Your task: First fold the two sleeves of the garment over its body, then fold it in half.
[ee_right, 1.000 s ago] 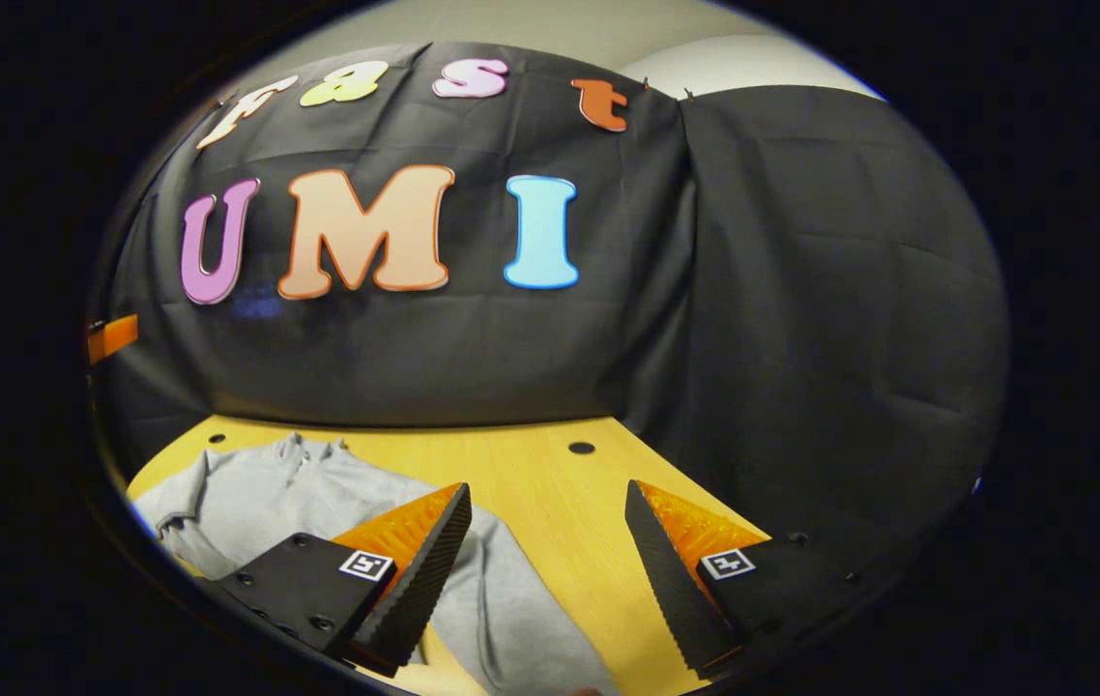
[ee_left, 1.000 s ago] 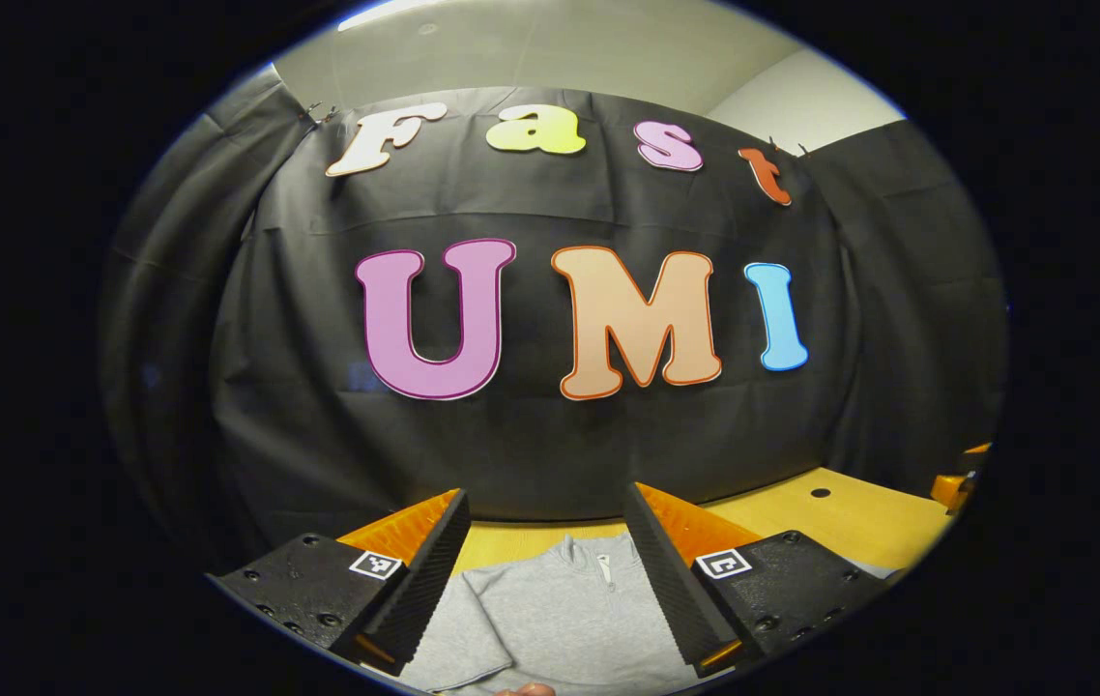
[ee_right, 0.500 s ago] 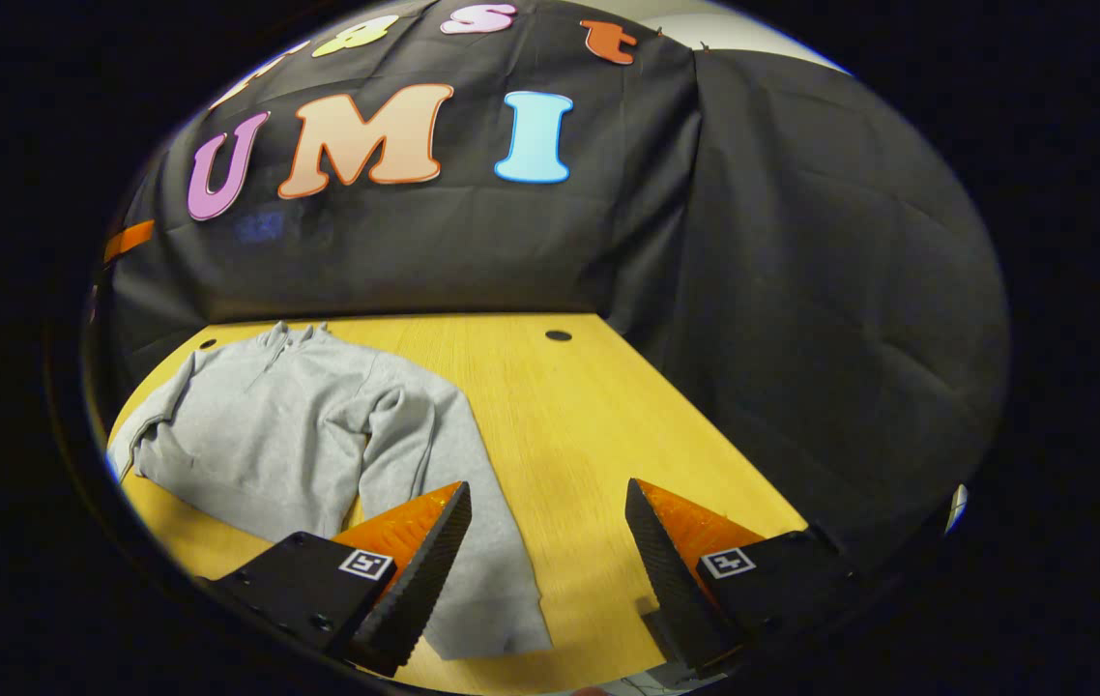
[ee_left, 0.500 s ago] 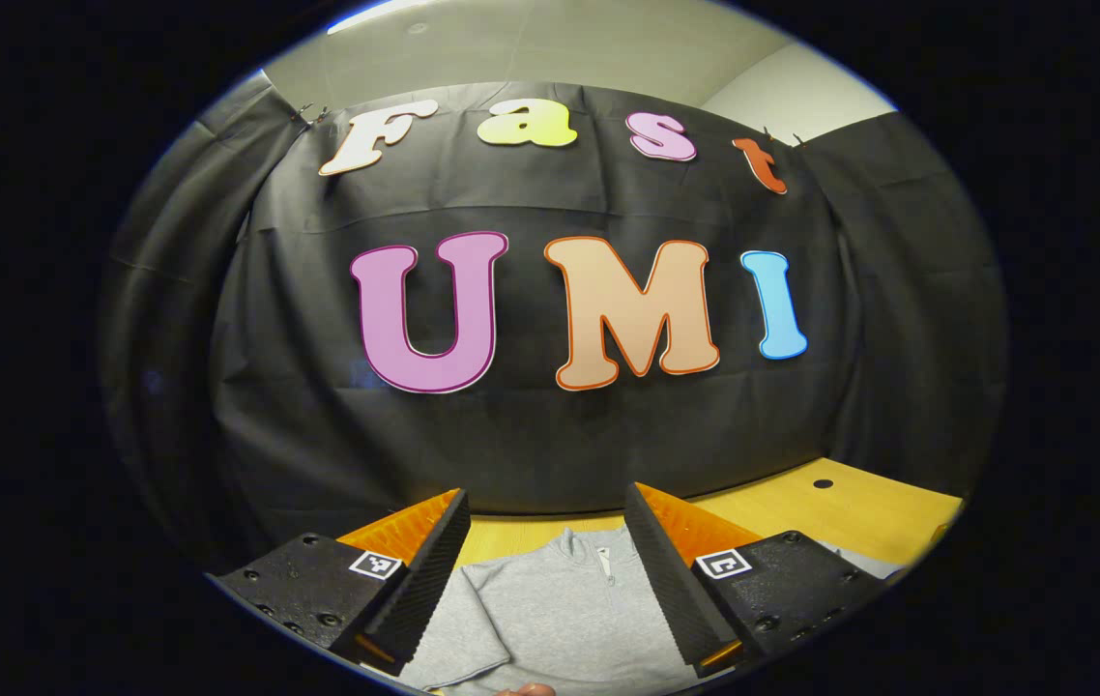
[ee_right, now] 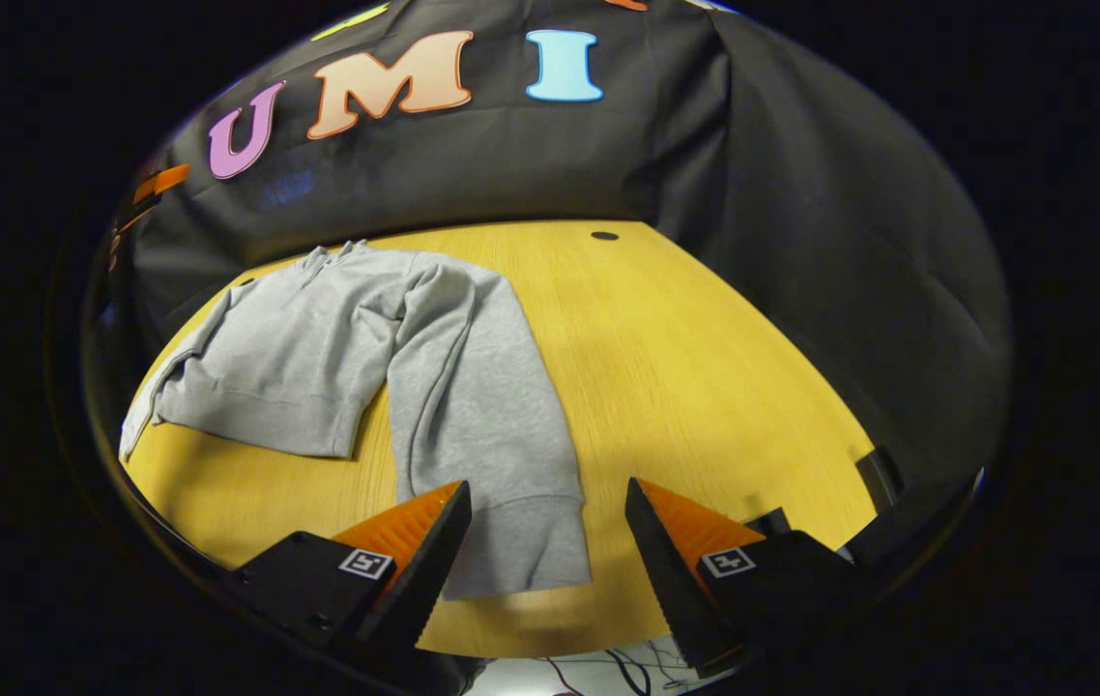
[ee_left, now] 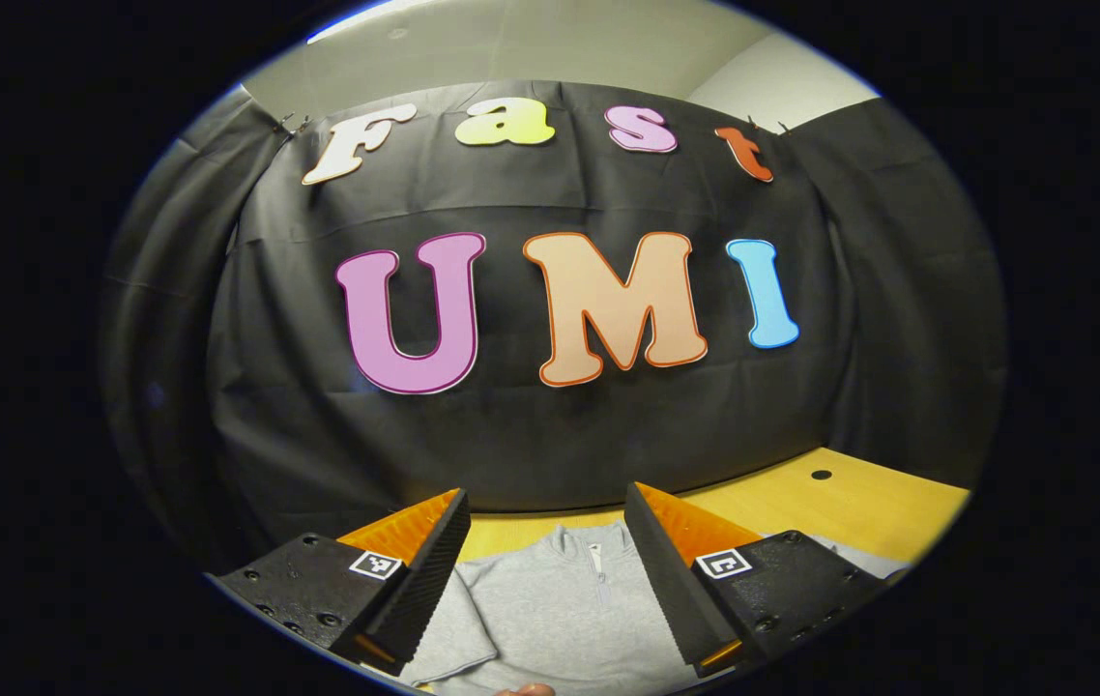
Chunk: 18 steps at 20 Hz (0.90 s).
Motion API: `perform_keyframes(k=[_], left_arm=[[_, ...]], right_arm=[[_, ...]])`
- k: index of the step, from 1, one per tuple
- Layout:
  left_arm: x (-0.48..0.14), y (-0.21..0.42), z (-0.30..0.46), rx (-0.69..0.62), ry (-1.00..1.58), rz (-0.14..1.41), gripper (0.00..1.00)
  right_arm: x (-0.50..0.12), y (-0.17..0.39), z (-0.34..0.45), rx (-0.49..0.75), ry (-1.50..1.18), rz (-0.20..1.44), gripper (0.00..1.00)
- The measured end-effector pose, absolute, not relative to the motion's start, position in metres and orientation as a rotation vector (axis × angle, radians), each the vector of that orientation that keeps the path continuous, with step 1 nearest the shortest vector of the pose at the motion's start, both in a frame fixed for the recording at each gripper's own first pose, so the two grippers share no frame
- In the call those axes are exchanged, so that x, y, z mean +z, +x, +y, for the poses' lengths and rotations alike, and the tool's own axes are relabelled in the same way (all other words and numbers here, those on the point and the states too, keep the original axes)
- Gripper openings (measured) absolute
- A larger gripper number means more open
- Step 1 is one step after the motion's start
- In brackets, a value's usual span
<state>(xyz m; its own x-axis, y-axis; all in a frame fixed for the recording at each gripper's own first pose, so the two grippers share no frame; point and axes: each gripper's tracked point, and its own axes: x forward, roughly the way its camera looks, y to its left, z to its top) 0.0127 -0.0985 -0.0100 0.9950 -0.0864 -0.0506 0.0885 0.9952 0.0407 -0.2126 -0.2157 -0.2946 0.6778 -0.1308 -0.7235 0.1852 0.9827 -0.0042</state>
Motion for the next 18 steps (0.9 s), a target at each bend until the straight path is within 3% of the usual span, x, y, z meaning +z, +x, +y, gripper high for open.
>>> perform_keyframes(k=[4, 6, 8, 9, 10, 12, 13, 18], left_arm=[[-0.010, 0.010, -0.109, -0.067, 0.045, 0.054, 0.94], [-0.010, 0.006, -0.113, -0.054, 0.044, 0.051, 0.94], [-0.013, 0.002, -0.115, -0.043, 0.049, 0.053, 0.94], [-0.015, 0.000, -0.115, -0.042, 0.045, 0.057, 0.95], [-0.016, -0.002, -0.117, -0.044, 0.036, 0.062, 0.96], [-0.015, -0.002, -0.116, -0.045, 0.029, 0.061, 1.00], [-0.015, 0.000, -0.112, -0.041, 0.031, 0.056, 0.95], [-0.010, 0.009, -0.094, -0.055, 0.045, 0.034, 0.95]], right_arm=[[-0.310, -0.219, -0.210, -0.134, 0.118, 0.875, 1.00], [-0.316, -0.221, -0.208, -0.124, 0.139, 0.899, 0.95], [-0.315, -0.220, -0.202, -0.088, 0.120, 0.899, 0.80], [-0.317, -0.220, -0.200, -0.064, 0.112, 0.904, 0.66], [-0.315, -0.219, -0.198, -0.059, 0.121, 0.913, 0.63], [-0.316, -0.219, -0.191, -0.068, 0.192, 0.945, 0.29], [-0.315, -0.218, -0.188, -0.082, 0.230, 0.953, 0.12], [-0.292, -0.201, -0.182, -0.150, 0.327, 0.910, 0.06]])
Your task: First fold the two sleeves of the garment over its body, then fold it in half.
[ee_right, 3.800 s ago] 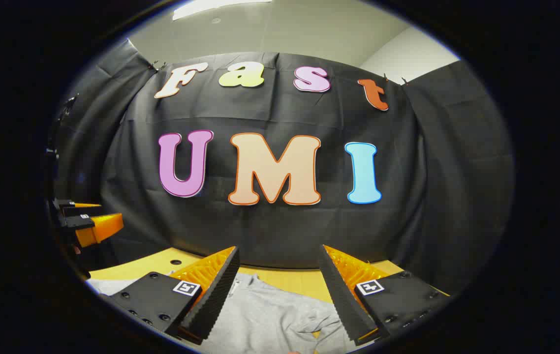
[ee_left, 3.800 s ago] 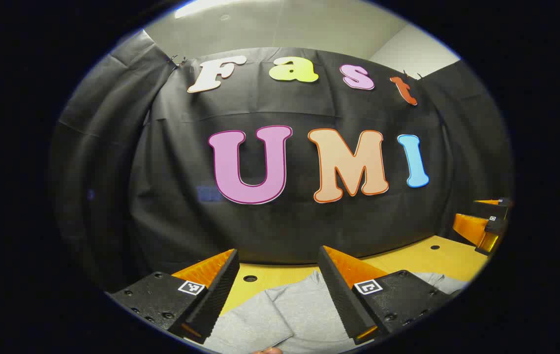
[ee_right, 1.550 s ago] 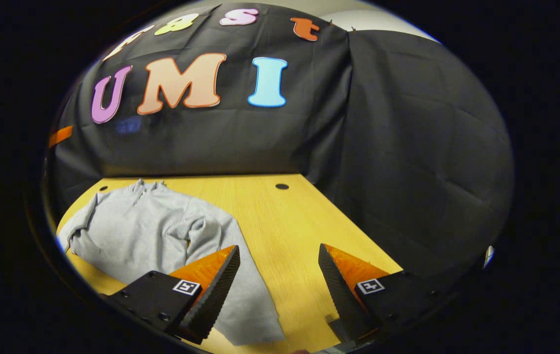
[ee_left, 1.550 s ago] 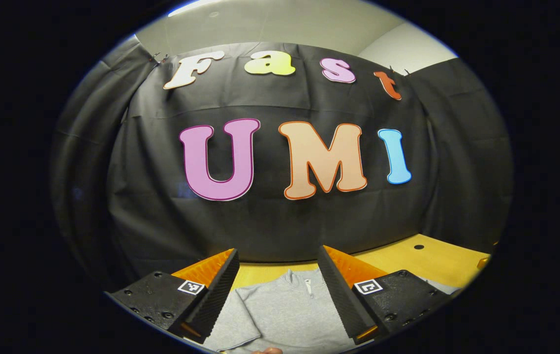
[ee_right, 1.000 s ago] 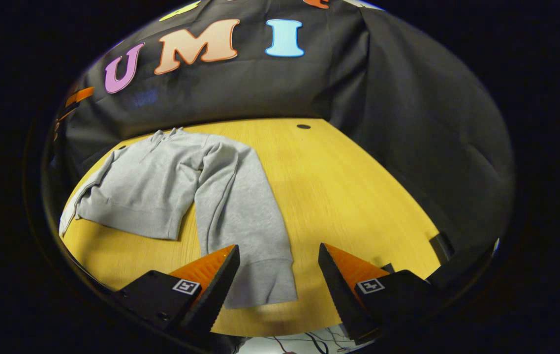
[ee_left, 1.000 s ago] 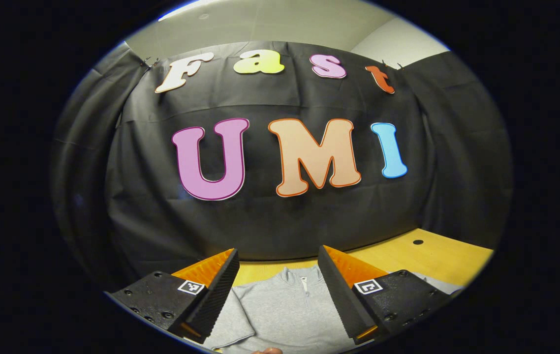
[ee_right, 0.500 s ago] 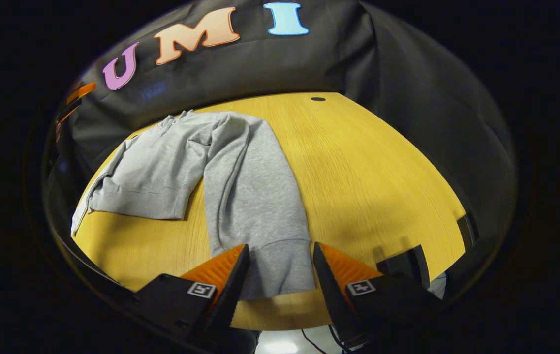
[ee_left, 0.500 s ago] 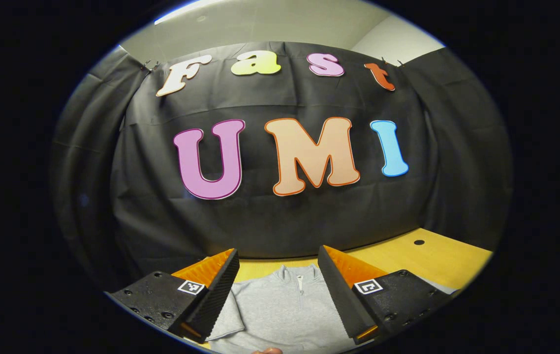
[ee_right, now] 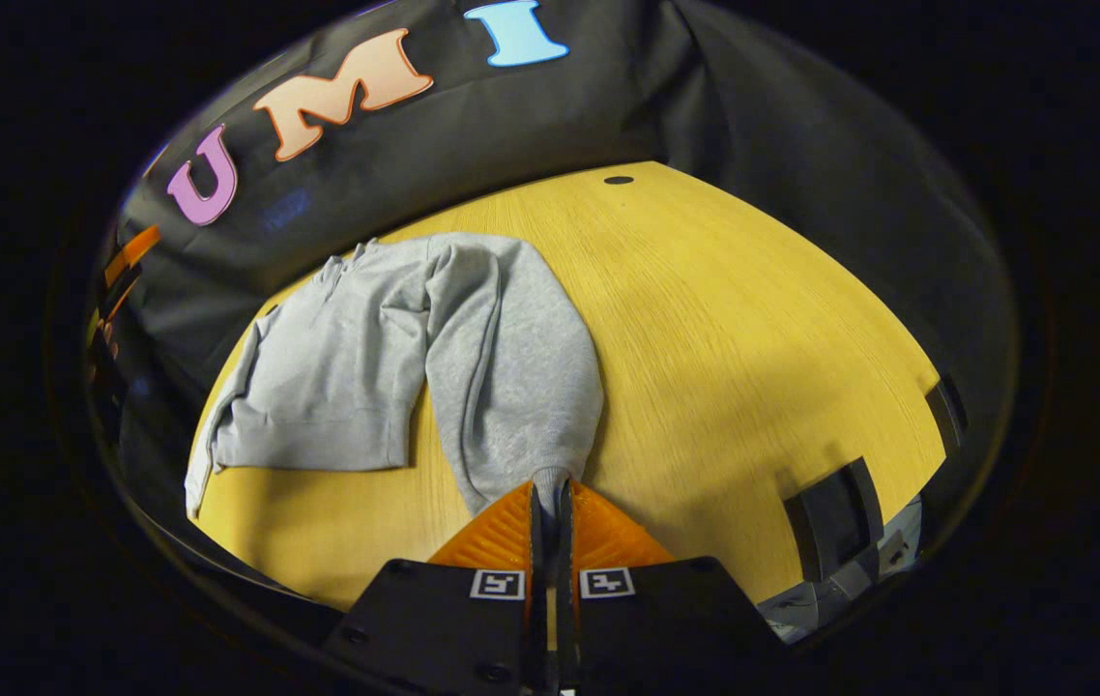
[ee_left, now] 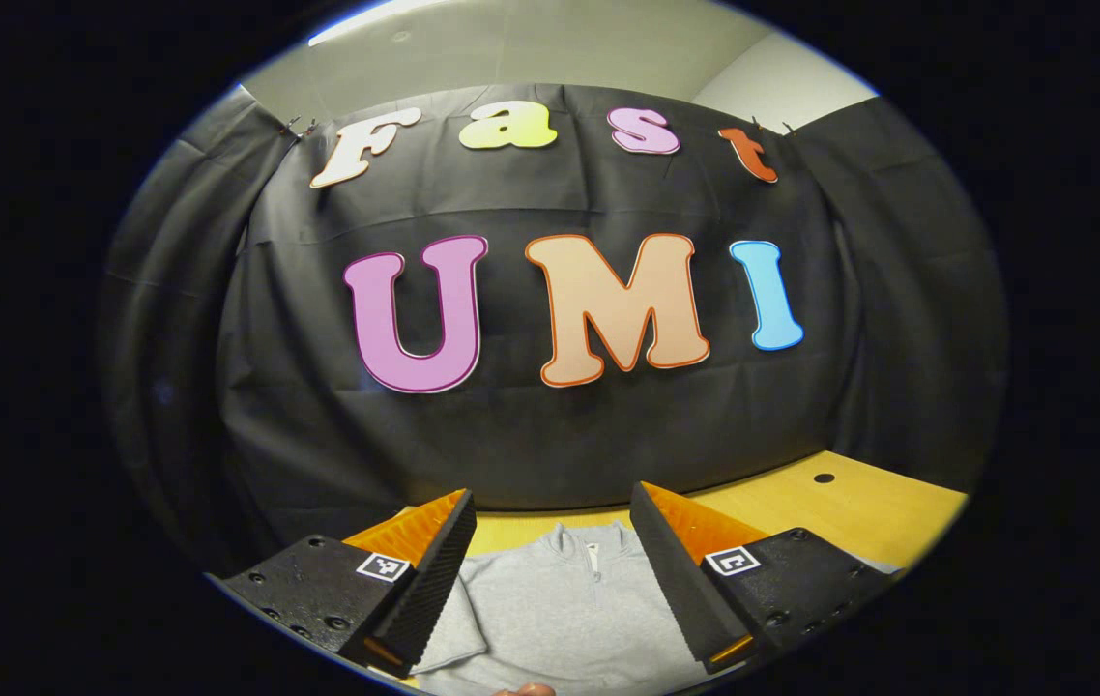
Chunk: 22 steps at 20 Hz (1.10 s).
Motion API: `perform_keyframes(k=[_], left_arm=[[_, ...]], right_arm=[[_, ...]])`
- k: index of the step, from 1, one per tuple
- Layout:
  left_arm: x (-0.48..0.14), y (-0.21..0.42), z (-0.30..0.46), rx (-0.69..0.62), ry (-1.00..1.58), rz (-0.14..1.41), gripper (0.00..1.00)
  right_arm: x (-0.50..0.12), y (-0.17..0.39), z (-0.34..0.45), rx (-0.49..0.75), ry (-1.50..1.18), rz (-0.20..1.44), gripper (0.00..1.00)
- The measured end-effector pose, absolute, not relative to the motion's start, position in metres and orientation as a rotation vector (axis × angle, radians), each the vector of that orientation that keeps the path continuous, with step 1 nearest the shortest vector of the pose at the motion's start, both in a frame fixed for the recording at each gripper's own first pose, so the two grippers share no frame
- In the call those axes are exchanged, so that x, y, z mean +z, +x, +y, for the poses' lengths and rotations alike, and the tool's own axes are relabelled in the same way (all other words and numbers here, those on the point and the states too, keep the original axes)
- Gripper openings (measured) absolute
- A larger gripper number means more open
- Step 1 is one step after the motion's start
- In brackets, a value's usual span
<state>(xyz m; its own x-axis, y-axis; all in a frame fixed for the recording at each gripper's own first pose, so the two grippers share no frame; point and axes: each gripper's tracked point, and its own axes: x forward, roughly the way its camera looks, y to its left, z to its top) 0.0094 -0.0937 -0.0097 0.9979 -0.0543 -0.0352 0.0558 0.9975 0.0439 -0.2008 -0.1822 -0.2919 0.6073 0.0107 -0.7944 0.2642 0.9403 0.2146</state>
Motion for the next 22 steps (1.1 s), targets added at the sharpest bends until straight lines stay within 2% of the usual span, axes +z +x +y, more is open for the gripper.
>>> perform_keyframes(k=[9, 21, 22], left_arm=[[-0.014, 0.017, -0.048, -0.016, 0.038, 0.041, 0.94], [-0.025, 0.005, 0.046, 0.135, 0.050, 0.064, 0.95], [-0.025, 0.003, 0.053, 0.148, 0.053, 0.062, 0.95]], right_arm=[[-0.225, -0.112, -0.166, -0.149, 0.391, 0.758, 0.06], [-0.172, 0.008, -0.104, -0.045, 0.428, 0.642, 0.06], [-0.170, 0.016, -0.096, -0.033, 0.425, 0.637, 0.04]])
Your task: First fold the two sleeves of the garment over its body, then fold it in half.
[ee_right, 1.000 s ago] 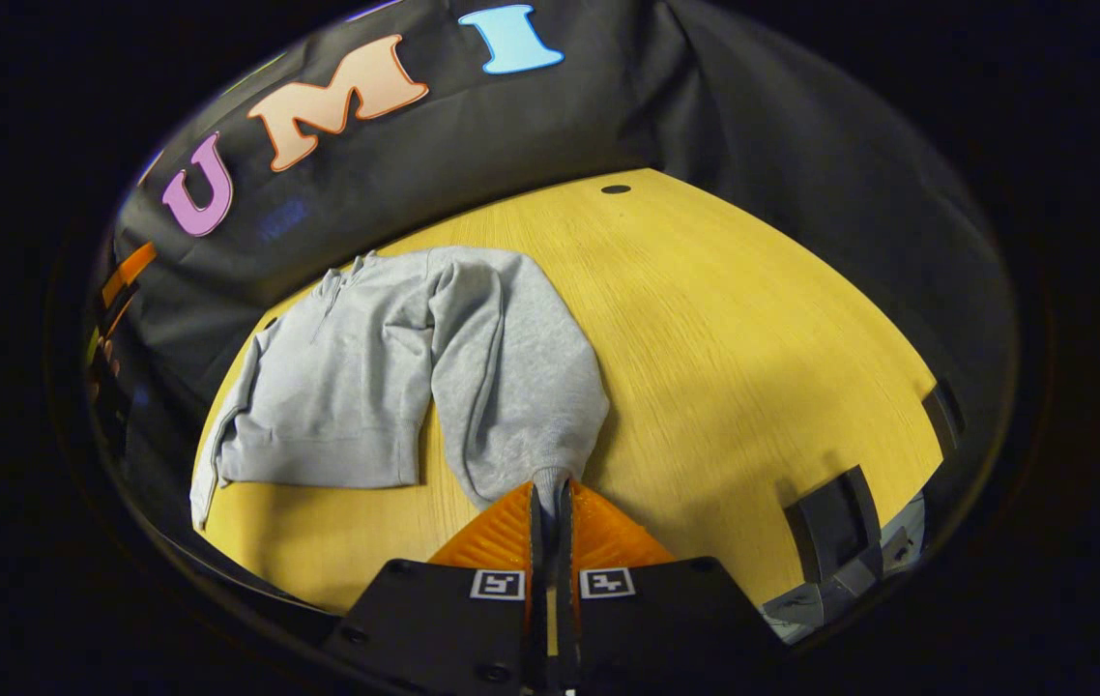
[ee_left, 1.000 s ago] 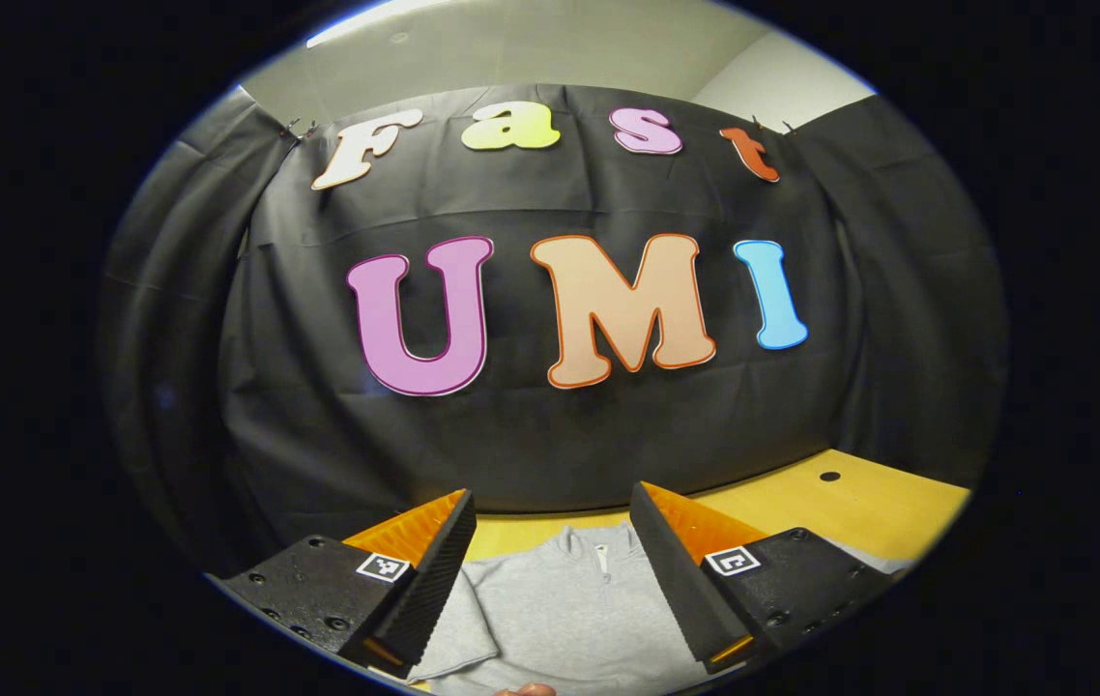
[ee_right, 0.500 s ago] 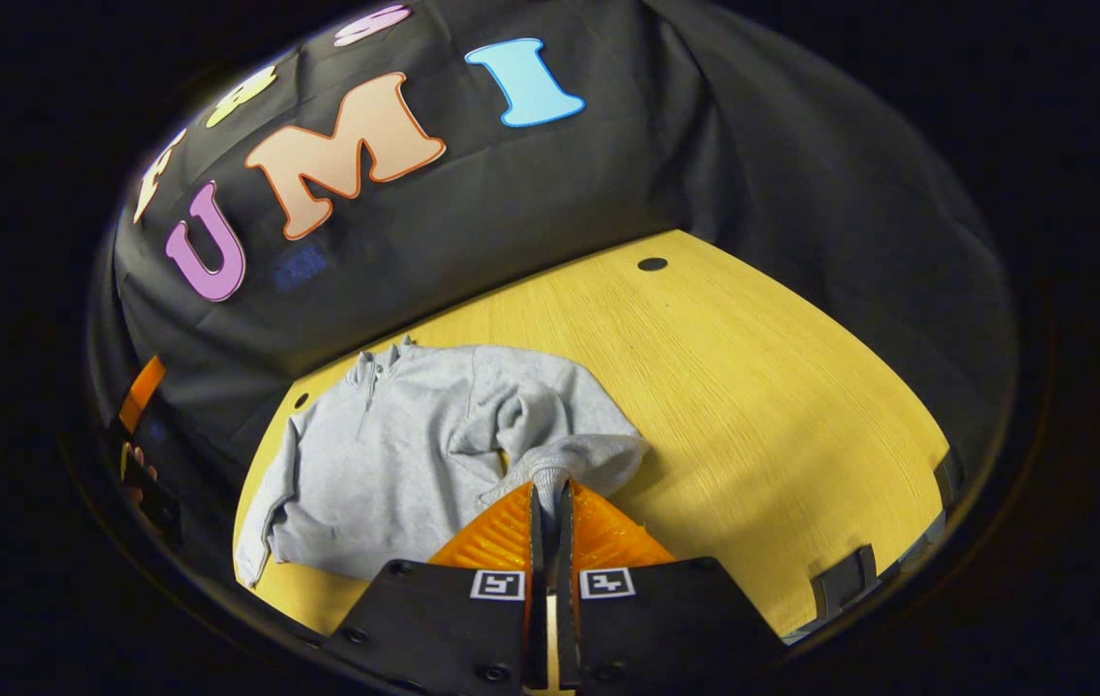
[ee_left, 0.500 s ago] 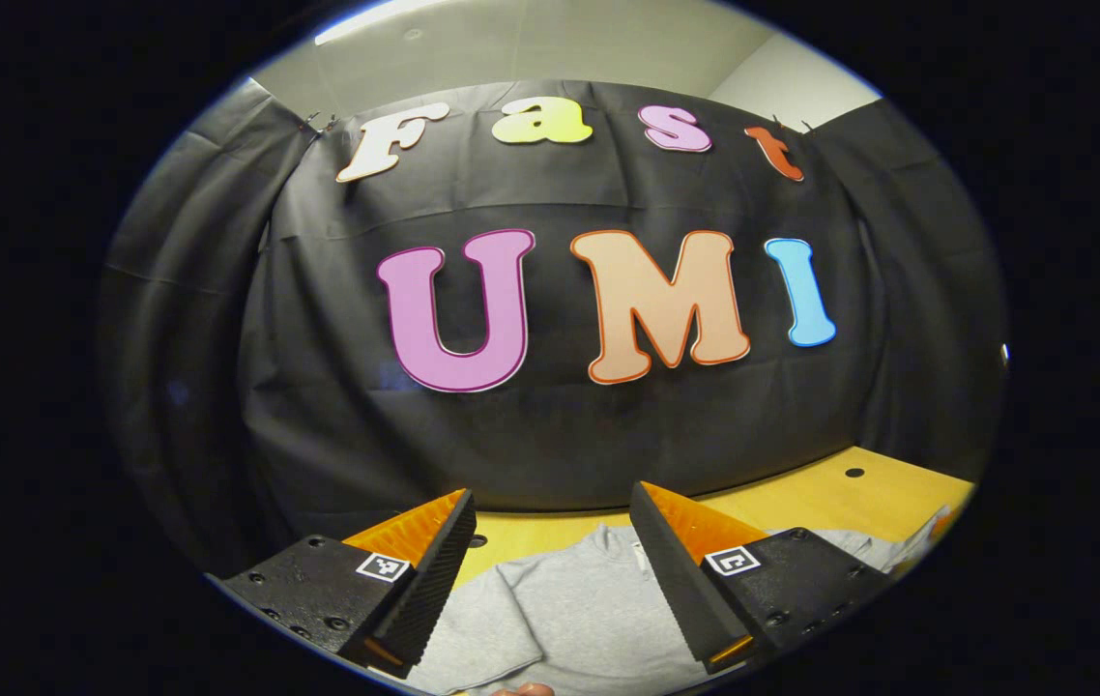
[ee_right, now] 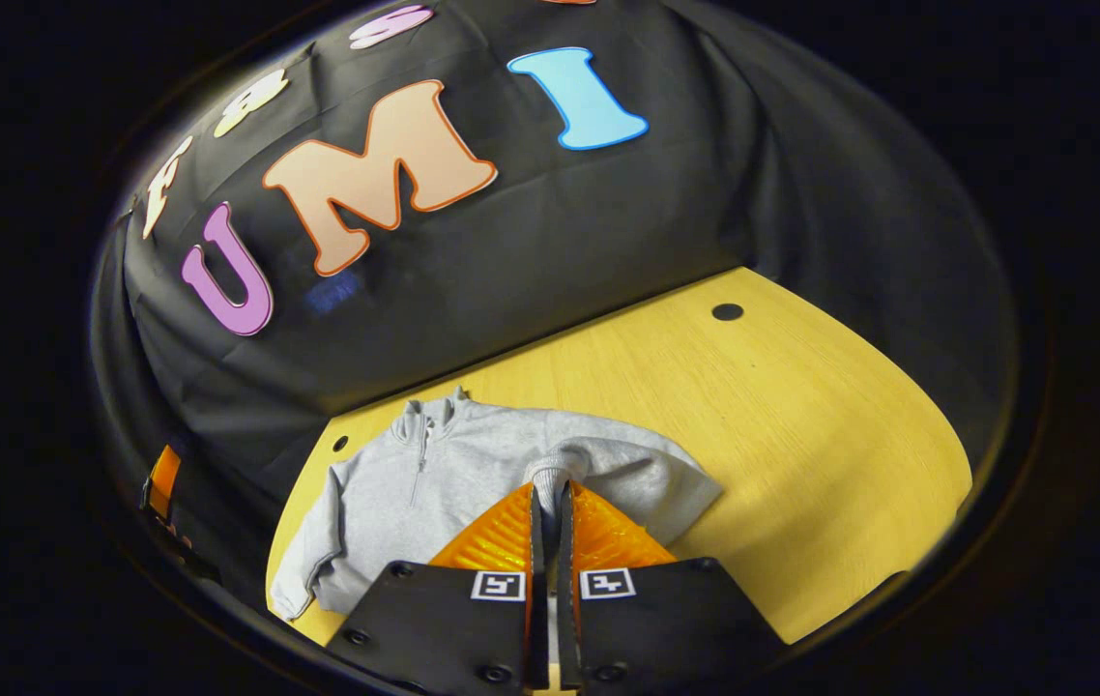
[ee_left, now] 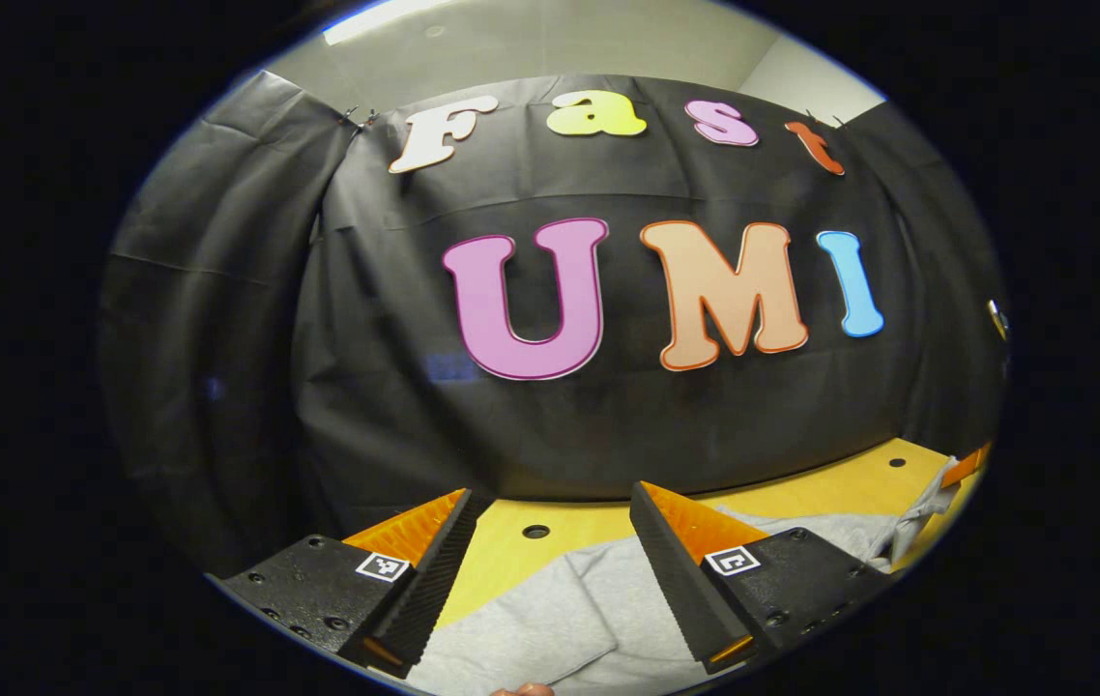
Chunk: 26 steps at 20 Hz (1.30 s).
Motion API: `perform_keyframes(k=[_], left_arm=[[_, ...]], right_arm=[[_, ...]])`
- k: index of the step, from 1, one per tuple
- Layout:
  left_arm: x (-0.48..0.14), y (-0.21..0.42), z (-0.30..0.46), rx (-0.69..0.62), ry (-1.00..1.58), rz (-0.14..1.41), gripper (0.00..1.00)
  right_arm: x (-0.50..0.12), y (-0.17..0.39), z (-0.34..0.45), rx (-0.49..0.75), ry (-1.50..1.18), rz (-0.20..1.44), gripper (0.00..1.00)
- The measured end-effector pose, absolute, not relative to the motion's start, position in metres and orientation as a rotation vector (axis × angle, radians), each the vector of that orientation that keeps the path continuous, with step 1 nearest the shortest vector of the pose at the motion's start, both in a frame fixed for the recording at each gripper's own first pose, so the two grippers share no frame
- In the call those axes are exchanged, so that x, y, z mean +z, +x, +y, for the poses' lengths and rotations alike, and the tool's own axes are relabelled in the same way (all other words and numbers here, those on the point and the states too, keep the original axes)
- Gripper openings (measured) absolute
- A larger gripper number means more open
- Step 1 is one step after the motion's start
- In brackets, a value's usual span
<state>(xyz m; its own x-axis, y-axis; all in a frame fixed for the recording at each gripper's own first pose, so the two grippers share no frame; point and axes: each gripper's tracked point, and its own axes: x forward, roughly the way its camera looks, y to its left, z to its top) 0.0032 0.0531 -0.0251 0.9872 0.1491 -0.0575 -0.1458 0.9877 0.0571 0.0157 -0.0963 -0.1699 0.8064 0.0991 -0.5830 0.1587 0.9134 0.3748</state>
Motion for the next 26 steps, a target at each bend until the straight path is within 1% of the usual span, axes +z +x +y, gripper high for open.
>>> perform_keyframes(k=[1, 5, 10, 14, 20, 26], left_arm=[[-0.025, 0.002, 0.060, 0.161, 0.056, 0.062, 0.95], [-0.028, -0.007, 0.092, 0.215, 0.061, 0.068, 0.95], [-0.034, -0.021, 0.130, 0.289, 0.065, 0.083, 0.95], [-0.038, -0.031, 0.158, 0.346, 0.070, 0.095, 0.95], [-0.047, -0.042, 0.189, 0.402, 0.070, 0.115, 0.95], [-0.056, -0.057, 0.217, 0.452, 0.068, 0.137, 0.95]], right_arm=[[-0.167, 0.022, -0.088, -0.020, 0.426, 0.633, 0.06], [-0.156, 0.059, -0.052, 0.026, 0.432, 0.614, 0.06], [-0.143, 0.101, 0.009, 0.122, 0.434, 0.587, 0.06], [-0.139, 0.123, 0.063, 0.206, 0.433, 0.590, 0.06], [-0.148, 0.136, 0.151, 0.341, 0.380, 0.626, 0.06], [-0.188, 0.120, 0.223, 0.444, 0.349, 0.745, 0.06]])
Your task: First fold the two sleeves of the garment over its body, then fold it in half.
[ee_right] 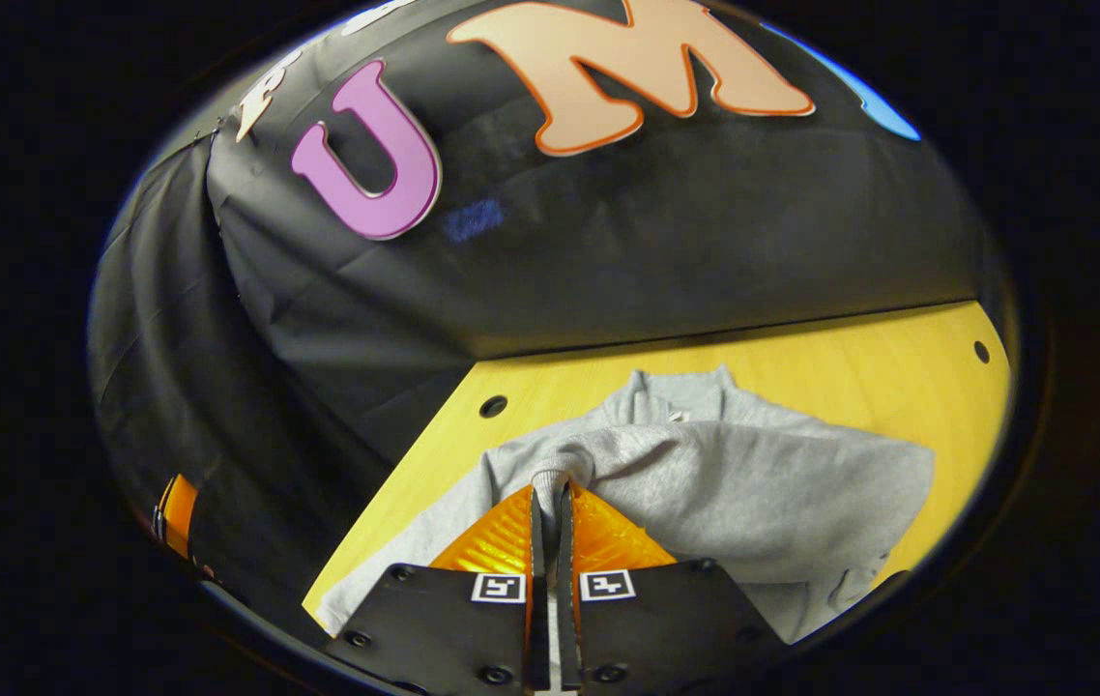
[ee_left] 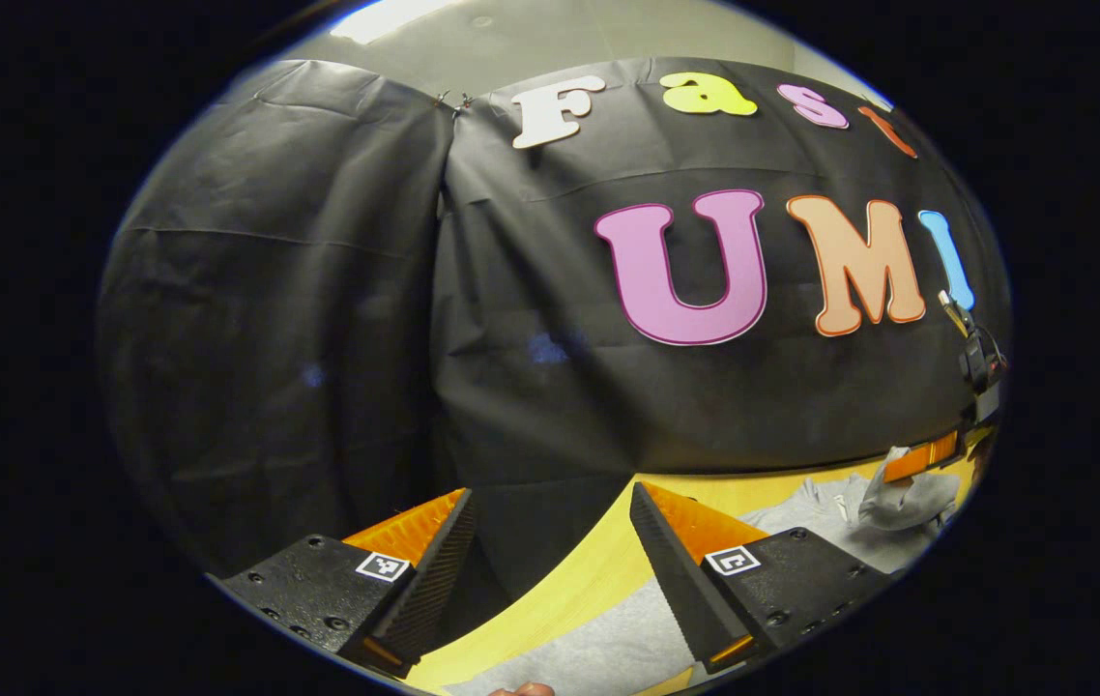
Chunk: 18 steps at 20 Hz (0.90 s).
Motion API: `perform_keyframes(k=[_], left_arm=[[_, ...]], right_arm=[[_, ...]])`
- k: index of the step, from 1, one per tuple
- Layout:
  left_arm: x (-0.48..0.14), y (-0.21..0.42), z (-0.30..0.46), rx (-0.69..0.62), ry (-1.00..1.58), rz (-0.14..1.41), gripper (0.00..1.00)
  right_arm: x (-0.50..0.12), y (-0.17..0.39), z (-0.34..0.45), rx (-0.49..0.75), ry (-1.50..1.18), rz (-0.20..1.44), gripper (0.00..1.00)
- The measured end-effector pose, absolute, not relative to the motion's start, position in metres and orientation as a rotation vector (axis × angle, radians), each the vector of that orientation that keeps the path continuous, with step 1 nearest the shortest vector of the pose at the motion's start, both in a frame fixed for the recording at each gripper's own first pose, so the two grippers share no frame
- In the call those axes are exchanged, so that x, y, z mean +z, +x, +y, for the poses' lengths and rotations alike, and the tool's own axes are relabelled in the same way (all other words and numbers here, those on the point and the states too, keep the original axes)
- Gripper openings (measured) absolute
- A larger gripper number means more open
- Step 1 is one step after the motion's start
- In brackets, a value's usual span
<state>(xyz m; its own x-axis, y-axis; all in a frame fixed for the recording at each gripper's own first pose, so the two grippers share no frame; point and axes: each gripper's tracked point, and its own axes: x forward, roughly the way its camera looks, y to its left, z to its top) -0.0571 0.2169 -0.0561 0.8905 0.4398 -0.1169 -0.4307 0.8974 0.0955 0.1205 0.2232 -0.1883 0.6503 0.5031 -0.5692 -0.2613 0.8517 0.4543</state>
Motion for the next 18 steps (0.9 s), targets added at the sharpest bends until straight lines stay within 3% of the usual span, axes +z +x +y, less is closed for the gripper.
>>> perform_keyframes(k=[5, 10, 11, 13, 14, 15, 16, 17, 18], left_arm=[[-0.067, -0.076, 0.242, 0.514, 0.060, 0.166, 0.95], [-0.086, -0.094, 0.257, 0.559, 0.061, 0.203, 0.95], [-0.090, -0.096, 0.260, 0.568, 0.068, 0.208, 0.95], [-0.099, -0.102, 0.263, 0.579, 0.073, 0.235, 1.00], [-0.104, -0.101, 0.262, 0.582, 0.072, 0.247, 0.95], [-0.108, -0.102, 0.261, 0.585, 0.067, 0.255, 1.00], [-0.111, -0.102, 0.260, 0.581, 0.053, 0.249, 0.95], [-0.116, -0.103, 0.259, 0.581, 0.043, 0.256, 1.00], [-0.126, -0.107, 0.258, 0.583, 0.037, 0.280, 0.95]], right_arm=[[-0.239, 0.116, 0.269, 0.502, 0.286, 0.830, 0.06], [-0.255, 0.113, 0.287, 0.479, 0.263, 0.860, 0.05], [-0.258, 0.114, 0.288, 0.476, 0.273, 0.856, 0.11], [-0.243, 0.115, 0.290, 0.489, 0.295, 0.830, 0.35], [-0.235, 0.118, 0.287, 0.488, 0.288, 0.803, 0.45], [-0.225, 0.121, 0.283, 0.495, 0.279, 0.769, 0.63], [-0.212, 0.124, 0.273, 0.489, 0.254, 0.723, 0.82], [-0.208, 0.132, 0.271, 0.487, 0.228, 0.674, 1.00], [-0.200, 0.134, 0.262, 0.480, 0.200, 0.625, 0.99]])
